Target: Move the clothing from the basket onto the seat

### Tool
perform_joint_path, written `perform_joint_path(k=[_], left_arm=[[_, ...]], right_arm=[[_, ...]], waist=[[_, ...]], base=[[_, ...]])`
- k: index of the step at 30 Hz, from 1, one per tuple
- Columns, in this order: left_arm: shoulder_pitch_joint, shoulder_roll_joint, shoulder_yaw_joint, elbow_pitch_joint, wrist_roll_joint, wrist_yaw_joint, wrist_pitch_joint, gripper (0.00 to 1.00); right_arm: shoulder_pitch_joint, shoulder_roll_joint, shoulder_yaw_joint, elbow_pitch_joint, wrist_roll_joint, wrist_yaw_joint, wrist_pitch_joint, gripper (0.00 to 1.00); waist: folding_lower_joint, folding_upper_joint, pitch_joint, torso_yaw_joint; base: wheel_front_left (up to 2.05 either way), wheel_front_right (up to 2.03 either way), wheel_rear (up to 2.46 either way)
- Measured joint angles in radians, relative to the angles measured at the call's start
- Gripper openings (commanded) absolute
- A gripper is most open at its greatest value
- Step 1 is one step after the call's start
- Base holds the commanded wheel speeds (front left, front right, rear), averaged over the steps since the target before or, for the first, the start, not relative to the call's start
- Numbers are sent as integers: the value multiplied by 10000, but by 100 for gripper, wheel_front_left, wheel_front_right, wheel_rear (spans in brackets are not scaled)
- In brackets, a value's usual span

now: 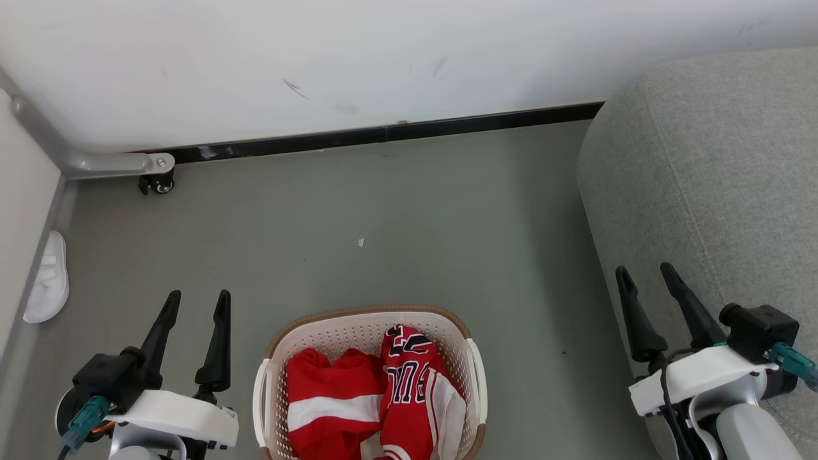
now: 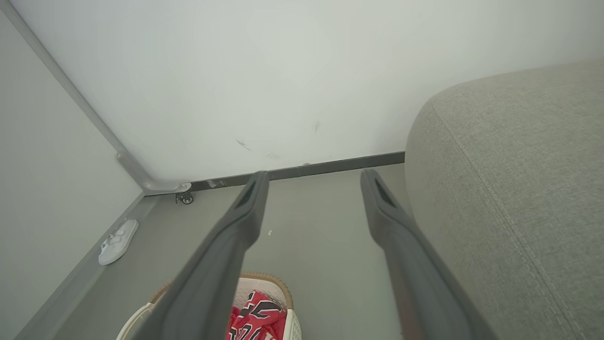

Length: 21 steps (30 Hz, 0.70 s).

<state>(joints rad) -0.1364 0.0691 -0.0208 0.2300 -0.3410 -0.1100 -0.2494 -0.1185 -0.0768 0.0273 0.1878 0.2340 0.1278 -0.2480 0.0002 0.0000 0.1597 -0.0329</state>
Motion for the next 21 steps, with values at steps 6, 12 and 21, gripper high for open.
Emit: perform_joint_path(k=[6, 12, 21], left_arm=[[-71, -8, 19, 0, 0, -77, 0, 100], [-255, 12, 2, 27, 0, -82, 0, 100], [-431, 79, -159, 180, 0, -86, -2, 100]], right_arm=[[-331, 59, 38, -138, -84, 0, 0, 100], [-337, 96, 40, -165, -84, 0, 0, 100], [-601, 153, 96, -286, -176, 0, 0, 100]], waist=[[1, 0, 294, -70], [0, 0, 604, -150], [0, 0, 1186, -294]], base=[[0, 0, 0], [0, 0, 0], [0, 0, 0]])
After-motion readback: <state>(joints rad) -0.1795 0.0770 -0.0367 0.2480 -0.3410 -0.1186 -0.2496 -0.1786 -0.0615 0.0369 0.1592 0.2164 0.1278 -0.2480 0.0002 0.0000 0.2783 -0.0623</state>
